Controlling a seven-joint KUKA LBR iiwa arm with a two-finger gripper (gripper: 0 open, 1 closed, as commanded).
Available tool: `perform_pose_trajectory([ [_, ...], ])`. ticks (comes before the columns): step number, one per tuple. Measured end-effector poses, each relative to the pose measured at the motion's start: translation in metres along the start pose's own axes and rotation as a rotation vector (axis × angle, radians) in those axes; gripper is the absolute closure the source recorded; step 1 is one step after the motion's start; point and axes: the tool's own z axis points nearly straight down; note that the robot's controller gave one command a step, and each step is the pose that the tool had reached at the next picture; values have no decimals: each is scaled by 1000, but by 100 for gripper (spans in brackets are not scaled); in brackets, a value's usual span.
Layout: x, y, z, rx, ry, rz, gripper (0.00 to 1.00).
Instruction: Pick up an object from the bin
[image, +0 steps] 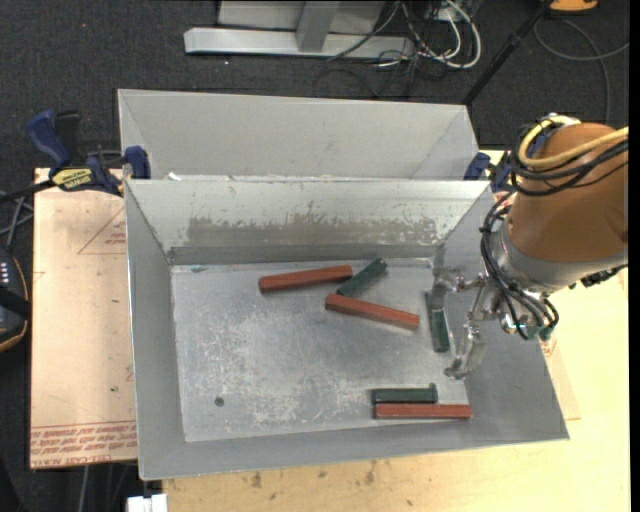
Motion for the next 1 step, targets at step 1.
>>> perform_pose_trajectory([
  [1,-2,0,-4,1,-8,-2,0],
])
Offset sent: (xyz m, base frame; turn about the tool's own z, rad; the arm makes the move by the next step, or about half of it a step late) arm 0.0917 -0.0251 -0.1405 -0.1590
